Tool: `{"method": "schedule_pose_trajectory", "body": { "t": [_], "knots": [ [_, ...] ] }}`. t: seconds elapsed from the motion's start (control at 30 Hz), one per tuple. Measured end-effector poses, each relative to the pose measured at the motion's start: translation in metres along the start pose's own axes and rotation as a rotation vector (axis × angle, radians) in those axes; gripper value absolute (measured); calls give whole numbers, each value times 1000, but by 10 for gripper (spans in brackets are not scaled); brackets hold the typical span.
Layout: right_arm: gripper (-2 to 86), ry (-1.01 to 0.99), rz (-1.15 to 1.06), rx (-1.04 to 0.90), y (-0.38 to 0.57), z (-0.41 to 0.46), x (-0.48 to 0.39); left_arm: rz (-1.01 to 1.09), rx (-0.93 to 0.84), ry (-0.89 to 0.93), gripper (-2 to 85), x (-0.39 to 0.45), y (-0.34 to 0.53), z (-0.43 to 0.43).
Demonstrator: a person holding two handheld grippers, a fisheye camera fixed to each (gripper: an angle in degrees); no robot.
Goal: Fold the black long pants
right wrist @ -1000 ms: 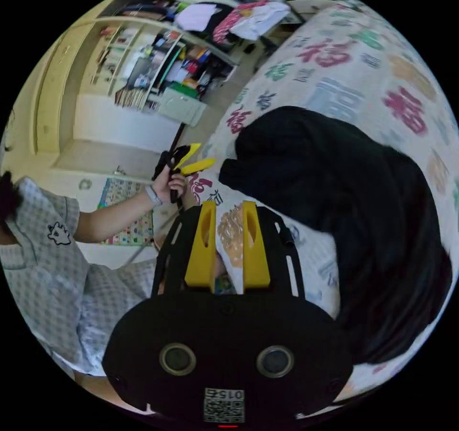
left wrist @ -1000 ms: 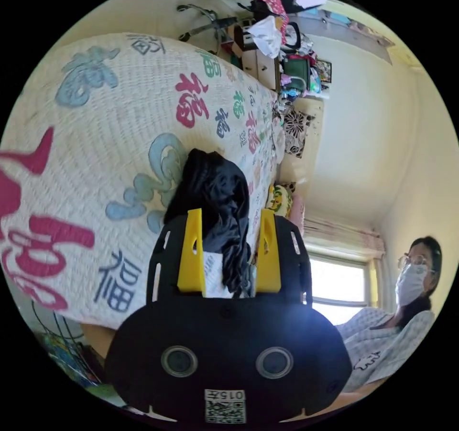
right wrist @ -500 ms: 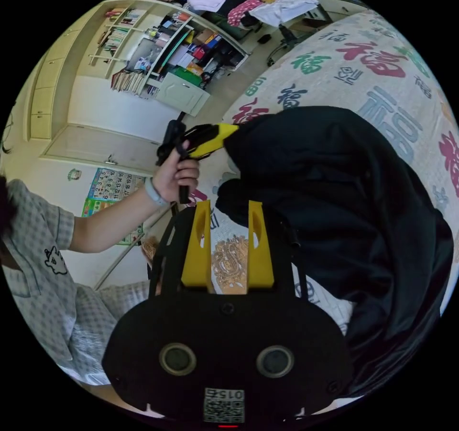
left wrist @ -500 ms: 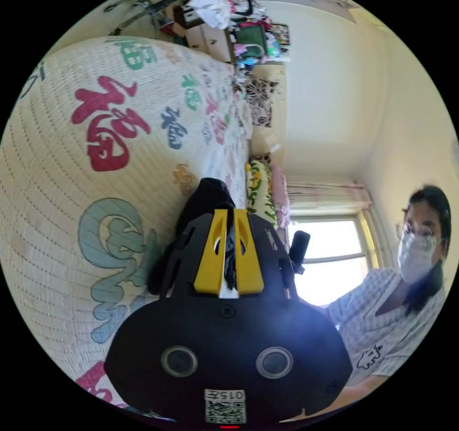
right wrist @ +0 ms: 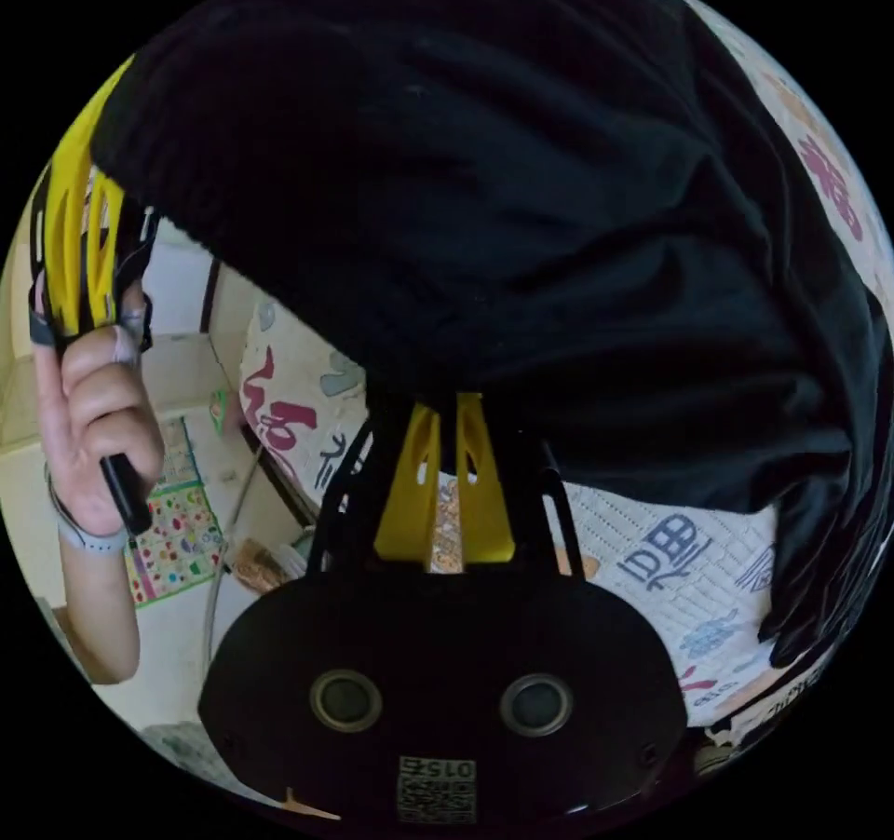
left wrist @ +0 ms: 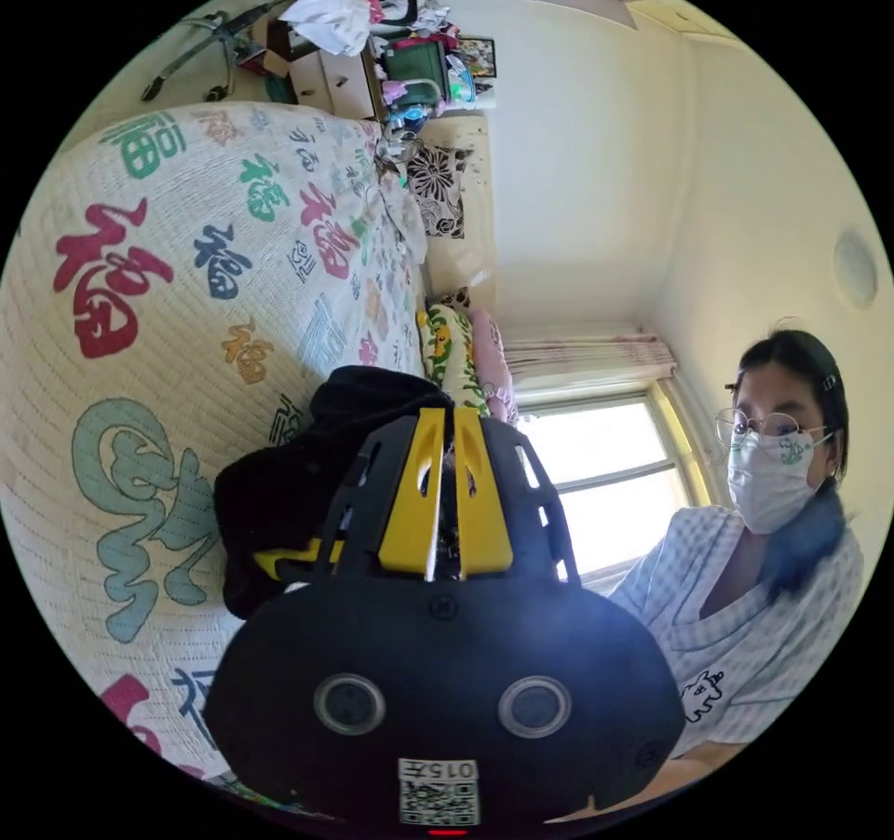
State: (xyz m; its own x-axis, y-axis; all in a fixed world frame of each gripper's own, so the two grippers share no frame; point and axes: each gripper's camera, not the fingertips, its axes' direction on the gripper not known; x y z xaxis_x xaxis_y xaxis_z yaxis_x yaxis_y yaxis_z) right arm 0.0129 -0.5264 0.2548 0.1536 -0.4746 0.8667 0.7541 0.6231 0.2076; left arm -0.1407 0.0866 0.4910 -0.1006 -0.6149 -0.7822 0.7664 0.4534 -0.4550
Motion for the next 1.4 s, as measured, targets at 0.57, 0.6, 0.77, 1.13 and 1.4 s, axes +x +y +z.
{"method": "schedule_pose_trajectory", "body": {
  "t": [0.57, 0.6, 0.77, 1.13, 1.4],
  "knots": [
    [6, 364, -39, 271, 246, -434, -23, 321, -424, 66, -7, 316, 60, 206],
    [6, 411, -36, 285, 256, -457, -26, 387, -458, 99, -7, 360, 65, 236],
    [5, 635, -16, 475, 361, -654, -79, 531, -507, 264, -8, 522, 94, 310],
    [4, 921, -240, 545, 457, -771, -312, 817, -417, 502, -7, 709, 170, 220],
    [10, 773, -229, 515, 419, -662, -364, 814, -418, 358, -7, 655, 213, 95]
  ]
}}
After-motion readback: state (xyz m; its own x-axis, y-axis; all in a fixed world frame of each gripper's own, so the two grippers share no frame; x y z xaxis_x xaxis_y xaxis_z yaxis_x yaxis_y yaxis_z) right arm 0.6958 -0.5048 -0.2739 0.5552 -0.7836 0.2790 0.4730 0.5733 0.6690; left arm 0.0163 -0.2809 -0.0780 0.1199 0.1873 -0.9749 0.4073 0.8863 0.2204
